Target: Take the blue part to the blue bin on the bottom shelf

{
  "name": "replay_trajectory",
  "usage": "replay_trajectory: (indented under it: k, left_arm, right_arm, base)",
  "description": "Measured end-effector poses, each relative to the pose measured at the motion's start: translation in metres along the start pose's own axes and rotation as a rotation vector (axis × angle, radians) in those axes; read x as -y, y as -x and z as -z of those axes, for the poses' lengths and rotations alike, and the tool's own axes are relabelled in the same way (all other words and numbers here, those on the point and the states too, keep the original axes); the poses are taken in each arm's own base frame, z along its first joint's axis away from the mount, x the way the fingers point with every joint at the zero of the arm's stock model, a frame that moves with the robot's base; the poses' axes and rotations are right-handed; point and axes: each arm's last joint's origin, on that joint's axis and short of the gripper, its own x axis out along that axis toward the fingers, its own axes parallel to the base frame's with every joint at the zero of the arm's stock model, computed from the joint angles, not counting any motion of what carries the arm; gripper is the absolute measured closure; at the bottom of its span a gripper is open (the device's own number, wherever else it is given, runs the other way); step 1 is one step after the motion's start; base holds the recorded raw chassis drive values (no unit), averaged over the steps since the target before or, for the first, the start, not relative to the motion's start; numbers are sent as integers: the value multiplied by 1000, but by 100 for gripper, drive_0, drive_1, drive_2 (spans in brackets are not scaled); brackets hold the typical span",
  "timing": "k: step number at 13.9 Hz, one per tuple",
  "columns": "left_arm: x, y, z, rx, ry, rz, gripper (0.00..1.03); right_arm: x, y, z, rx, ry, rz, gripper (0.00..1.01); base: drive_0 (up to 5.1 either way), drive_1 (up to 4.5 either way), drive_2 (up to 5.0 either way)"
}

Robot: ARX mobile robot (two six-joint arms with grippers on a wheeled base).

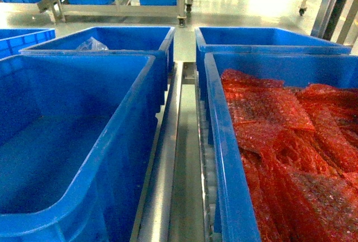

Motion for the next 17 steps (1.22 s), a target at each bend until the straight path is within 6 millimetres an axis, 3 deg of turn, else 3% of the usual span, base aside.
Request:
replay_trajectory:
  k: [17]
  left_arm:
    - [0,33,8,-8,-4,-2,101]
  right_arm:
    - [0,0,0,0,0,0,3]
  base:
    - [0,0,0]
